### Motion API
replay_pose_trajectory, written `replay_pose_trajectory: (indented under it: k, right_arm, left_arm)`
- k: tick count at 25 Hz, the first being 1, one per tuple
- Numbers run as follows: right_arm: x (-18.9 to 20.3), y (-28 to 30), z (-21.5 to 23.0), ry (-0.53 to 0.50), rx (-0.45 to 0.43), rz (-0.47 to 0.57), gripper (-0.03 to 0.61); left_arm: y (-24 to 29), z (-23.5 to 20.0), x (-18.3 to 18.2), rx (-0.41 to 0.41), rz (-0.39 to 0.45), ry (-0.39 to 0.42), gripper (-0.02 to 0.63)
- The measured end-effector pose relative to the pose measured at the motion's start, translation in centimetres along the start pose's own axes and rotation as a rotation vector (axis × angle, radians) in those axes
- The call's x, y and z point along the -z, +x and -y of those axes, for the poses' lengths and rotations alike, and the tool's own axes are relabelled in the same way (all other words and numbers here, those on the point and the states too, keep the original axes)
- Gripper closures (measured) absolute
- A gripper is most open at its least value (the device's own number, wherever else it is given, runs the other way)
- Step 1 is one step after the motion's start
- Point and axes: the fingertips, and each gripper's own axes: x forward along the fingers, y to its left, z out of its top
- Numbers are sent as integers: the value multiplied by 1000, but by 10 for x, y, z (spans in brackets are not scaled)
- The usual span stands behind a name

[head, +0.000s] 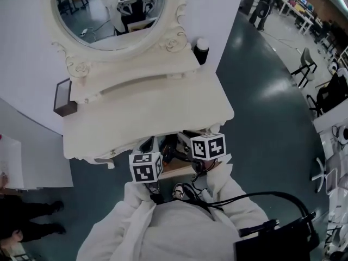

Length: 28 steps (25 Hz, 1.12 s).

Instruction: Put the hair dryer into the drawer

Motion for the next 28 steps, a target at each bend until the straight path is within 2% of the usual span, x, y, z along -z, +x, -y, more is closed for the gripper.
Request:
replay_pose_trajectory:
  k: [3, 8, 12, 18, 28]
  right_arm:
    - [-11, -9, -4, 35, 31, 39, 475]
    - [-5, -14, 3, 53, 115, 56, 509]
    - [-4, -20, 9, 62, 168, 75, 512]
    - [-4, -31, 14, 56, 202, 139, 514]
    - [2, -40, -22, 56, 268, 182, 514]
  left_arm:
    - [-4, 0, -5, -5, 17, -8, 618]
    - [-9, -1, -7, -19, 35, -12, 618]
    - [-12, 1, -6, -27, 35, -14, 618]
    - [-16, 0, -3, -38, 40, -7, 618]
    - [-30, -19, -10, 29, 50, -4, 618]
